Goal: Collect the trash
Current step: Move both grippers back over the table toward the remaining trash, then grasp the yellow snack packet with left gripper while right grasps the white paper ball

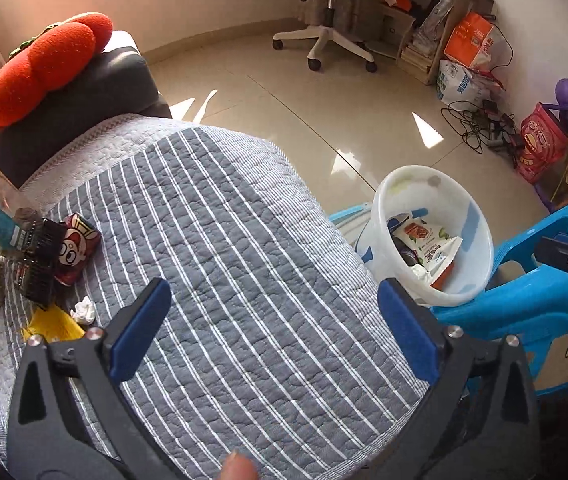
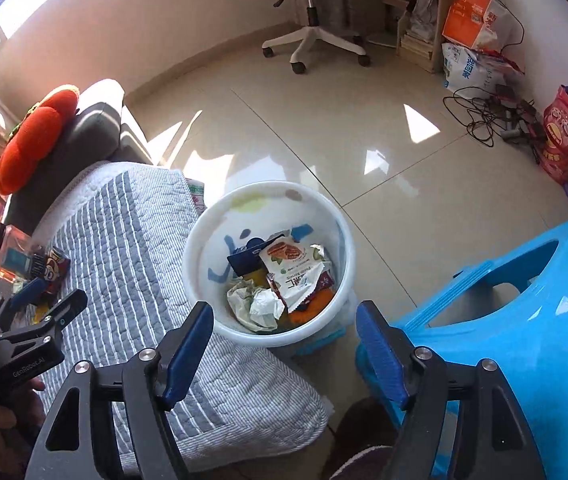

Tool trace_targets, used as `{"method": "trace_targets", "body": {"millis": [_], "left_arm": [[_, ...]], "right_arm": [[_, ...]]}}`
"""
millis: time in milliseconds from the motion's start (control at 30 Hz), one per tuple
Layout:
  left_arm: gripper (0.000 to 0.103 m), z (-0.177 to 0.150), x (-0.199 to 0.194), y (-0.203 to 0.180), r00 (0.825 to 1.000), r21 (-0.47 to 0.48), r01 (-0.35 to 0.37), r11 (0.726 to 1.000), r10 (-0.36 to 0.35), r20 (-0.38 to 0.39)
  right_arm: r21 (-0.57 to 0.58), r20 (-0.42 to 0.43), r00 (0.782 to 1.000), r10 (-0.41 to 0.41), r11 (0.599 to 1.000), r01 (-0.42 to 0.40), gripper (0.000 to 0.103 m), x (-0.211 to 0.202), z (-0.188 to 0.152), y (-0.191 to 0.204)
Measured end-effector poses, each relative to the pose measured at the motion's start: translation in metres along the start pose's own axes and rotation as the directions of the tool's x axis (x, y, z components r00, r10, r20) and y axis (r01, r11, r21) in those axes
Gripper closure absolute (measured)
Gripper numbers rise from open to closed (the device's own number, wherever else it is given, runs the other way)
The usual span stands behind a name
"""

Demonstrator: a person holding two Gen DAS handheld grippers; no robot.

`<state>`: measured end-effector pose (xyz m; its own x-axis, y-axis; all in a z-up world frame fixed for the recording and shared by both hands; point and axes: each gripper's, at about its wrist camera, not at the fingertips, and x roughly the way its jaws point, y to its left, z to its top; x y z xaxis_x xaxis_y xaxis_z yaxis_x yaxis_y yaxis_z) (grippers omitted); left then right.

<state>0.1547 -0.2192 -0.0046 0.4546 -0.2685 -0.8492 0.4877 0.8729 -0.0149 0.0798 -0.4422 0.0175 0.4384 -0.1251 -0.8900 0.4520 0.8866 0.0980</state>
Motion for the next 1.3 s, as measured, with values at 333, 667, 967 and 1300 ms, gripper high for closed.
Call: {"method": "trace_targets", "body": {"millis": [333, 667, 967, 1300], "left_arm": [[0.001, -0.044, -0.031, 0.09, 0.997, -0.136, -0.078, 0.988, 0.075, -0.023], [0.001, -0.083, -0.06, 0.18, 0.99, -0.28, -0.143, 0.949, 0.142, -0.025], [0.0, -0.108, -0.076, 0.254, 0.985, -0.425, -0.16, 0.891, 0.171, -0.013], [0.001, -0.106, -0.019, 0.286, 0.987, -0.59, -0.13, 0.797, 0.05, -0.15]], "right_arm": [[-0.141, -0.017, 1.0, 0.019, 0.99, -0.021, 0.019, 0.01, -0.012, 0.083], [-0.27, -0.053, 0.998, 0.046, 0.961, -0.059, 0.019, 0.03, -0.031, 0.165], [-0.328, -0.084, 0.994, 0.065, 0.94, -0.089, 0.019, 0.051, -0.041, 0.222], [-0.359, -0.125, 0.99, 0.068, 0.927, -0.109, 0.019, 0.077, -0.045, 0.267]]}}
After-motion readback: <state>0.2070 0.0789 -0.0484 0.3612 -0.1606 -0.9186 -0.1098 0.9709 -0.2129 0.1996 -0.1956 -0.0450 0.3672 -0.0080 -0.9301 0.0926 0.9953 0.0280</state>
